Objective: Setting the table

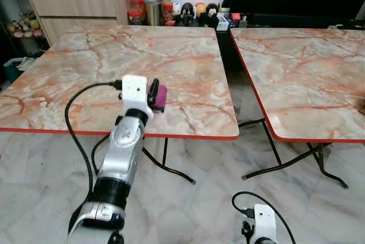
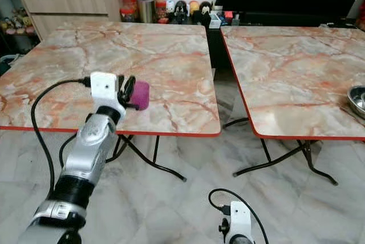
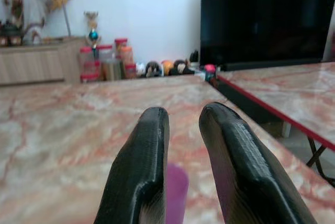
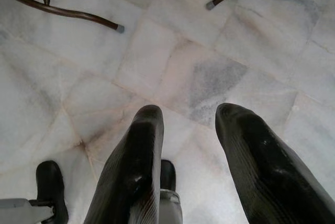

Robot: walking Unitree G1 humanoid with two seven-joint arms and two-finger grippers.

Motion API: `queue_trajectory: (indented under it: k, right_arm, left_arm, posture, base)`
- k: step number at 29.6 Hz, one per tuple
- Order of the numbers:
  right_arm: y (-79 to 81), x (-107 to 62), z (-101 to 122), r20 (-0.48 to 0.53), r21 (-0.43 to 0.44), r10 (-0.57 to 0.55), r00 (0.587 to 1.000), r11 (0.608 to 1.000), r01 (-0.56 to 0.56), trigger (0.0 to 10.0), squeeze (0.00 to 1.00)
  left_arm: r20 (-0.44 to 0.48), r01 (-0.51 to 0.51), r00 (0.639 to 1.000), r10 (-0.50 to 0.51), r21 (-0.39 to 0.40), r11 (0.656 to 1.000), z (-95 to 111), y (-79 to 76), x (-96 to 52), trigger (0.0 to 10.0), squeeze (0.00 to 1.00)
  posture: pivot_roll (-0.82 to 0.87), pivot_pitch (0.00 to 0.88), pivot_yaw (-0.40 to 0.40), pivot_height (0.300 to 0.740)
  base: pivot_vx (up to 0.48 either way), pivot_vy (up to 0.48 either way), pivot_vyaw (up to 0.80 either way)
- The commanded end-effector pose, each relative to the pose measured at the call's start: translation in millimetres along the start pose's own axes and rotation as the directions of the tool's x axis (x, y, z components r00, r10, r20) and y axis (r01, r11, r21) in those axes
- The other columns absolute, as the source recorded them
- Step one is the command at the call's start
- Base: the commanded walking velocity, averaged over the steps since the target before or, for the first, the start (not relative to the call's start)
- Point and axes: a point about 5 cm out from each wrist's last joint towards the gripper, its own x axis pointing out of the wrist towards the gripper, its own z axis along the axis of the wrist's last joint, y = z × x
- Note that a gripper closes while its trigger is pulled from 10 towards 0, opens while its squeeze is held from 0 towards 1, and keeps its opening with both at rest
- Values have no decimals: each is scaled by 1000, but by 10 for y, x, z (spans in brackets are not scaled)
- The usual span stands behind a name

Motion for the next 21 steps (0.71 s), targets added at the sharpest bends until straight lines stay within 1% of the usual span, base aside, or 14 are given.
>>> queue_trajectory:
  k: [1,12,17,19,21]
  right_arm:
    - [-9,4,20,5,1,-6,1000,1000,6,10000,0]
    - [-5,6,30,7,-8,0,1000,1000,0,10000,0]
    - [9,6,34,11,-32,8,1000,999,-8,10000,0]
    - [16,6,37,14,-39,17,1000,999,-17,10000,0]
    - [21,5,36,16,-47,21,1000,999,-20,10000,0]
  left_arm:
    - [16,5,1000,-5,-7,1000,32,0,43,10000,0]
    - [41,-18,999,19,-19,1000,75,54,70,10000,0]
    - [53,-27,998,28,-22,999,96,67,84,10000,0]
    - [55,-27,998,28,-22,999,100,68,90,10000,0]
    - [58,-25,998,26,-20,999,104,69,93,10000,0]
  posture:
    - [74,0,-17,740]
    - [76,0,-20,740]
    - [77,0,-22,740]
    - [78,0,-23,740]
    - [76,0,-22,740]
  base:
    - [296,0,0]
    - [325,0,0]
    - [346,0,0]
    - [349,0,450]
    - [351,0,800]
